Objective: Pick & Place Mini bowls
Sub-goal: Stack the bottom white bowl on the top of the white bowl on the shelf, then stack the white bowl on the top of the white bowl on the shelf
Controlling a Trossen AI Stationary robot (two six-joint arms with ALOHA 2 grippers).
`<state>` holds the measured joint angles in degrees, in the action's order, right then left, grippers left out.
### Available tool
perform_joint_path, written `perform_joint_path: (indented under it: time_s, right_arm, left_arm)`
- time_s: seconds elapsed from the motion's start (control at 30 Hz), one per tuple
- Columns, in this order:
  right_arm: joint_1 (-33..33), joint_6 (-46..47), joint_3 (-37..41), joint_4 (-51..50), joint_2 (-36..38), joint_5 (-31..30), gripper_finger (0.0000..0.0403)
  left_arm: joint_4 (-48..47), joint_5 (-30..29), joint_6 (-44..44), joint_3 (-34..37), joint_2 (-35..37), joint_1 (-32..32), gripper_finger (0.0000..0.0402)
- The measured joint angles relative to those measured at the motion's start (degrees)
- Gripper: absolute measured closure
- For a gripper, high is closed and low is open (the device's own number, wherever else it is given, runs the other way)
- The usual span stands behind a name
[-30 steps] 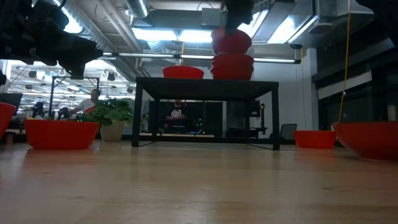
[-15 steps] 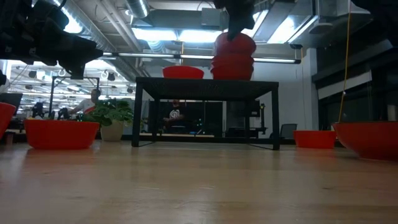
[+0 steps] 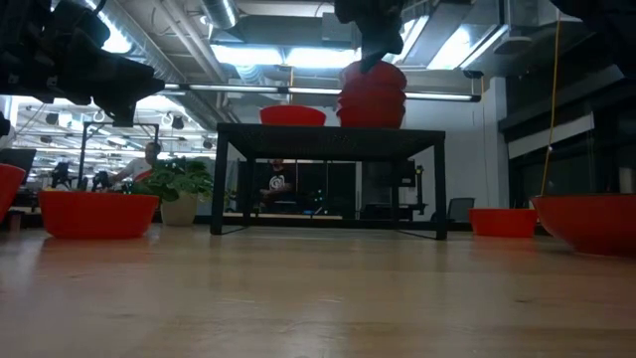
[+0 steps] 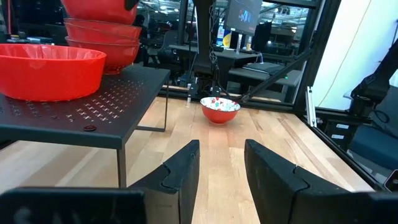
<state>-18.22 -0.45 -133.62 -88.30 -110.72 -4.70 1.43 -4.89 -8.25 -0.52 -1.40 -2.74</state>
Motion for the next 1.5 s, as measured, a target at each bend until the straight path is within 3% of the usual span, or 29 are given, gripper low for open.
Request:
perform_joint_path:
  time_s: [0.37,1.03,1.5]
  right_arm:
    - [0.02,-1.38,-0.02,0.16,-0.08,0.32,0.0346]
    - [2.5,-0.17,-0.04,0.71,-0.08,0.26,0.0342]
    - [10.75,1.58,-1.36,9.99,1.14,1.87,0.0342]
  left_arm:
    - [0.0,0.0,0.0,-0.01,0.01,0.01,0.0279]
    - [0.02,0.0,0.0,0.01,0.01,0.0,0.0279]
    - [0.02,0.0,0.0,-0.01,0.0,0.01,0.0279]
